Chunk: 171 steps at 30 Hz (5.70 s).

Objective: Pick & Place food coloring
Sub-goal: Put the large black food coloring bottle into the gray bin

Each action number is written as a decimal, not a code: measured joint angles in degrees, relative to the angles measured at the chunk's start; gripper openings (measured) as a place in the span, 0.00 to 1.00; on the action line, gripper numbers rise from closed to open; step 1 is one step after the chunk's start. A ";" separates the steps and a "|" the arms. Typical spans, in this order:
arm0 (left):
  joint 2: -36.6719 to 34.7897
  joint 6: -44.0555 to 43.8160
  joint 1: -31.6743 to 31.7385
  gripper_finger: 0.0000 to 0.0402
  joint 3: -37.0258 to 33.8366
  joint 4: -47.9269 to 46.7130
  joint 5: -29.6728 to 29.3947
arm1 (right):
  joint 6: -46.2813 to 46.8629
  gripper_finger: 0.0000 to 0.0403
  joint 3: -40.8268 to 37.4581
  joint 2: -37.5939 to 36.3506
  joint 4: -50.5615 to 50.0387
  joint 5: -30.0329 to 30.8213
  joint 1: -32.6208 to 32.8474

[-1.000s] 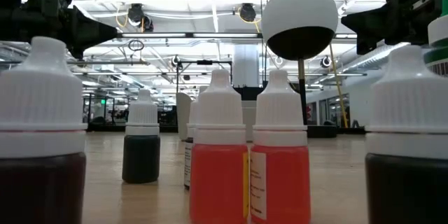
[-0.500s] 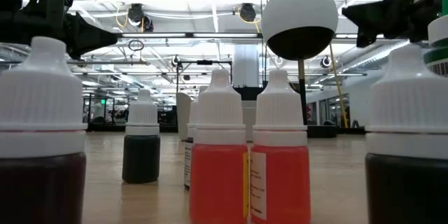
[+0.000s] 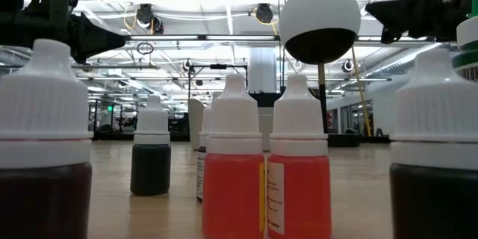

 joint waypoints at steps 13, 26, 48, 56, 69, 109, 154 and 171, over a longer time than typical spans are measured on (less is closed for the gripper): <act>0.00 0.04 0.00 0.13 0.00 0.41 0.26 | -9.46 0.00 29.57 15.01 -32.39 28.60 23.97; 0.04 -1.53 -0.01 0.13 0.00 -0.18 1.94 | 5.40 0.00 51.31 48.00 -53.46 72.83 62.07; 0.04 -1.86 -0.01 0.13 0.00 1.59 1.92 | 32.97 0.00 51.75 72.59 -42.93 88.31 85.17; 0.04 -1.09 -0.01 0.13 0.00 2.13 1.79 | 44.57 0.00 51.61 76.18 -42.22 83.98 87.08; 0.04 0.20 -0.01 0.13 0.00 3.27 1.75 | 61.04 0.16 44.16 76.67 -41.00 75.24 81.15; 0.04 -0.40 0.00 0.13 0.00 2.87 1.95 | 64.29 0.55 42.55 76.61 -30.53 59.76 71.19; 0.04 -1.46 0.01 0.13 0.00 2.92 1.90 | 61.40 0.54 42.55 78.49 -30.58 58.40 68.02; 0.04 -1.44 -0.01 0.13 0.00 2.92 1.90 | 61.03 0.33 42.55 78.49 -30.58 56.94 68.04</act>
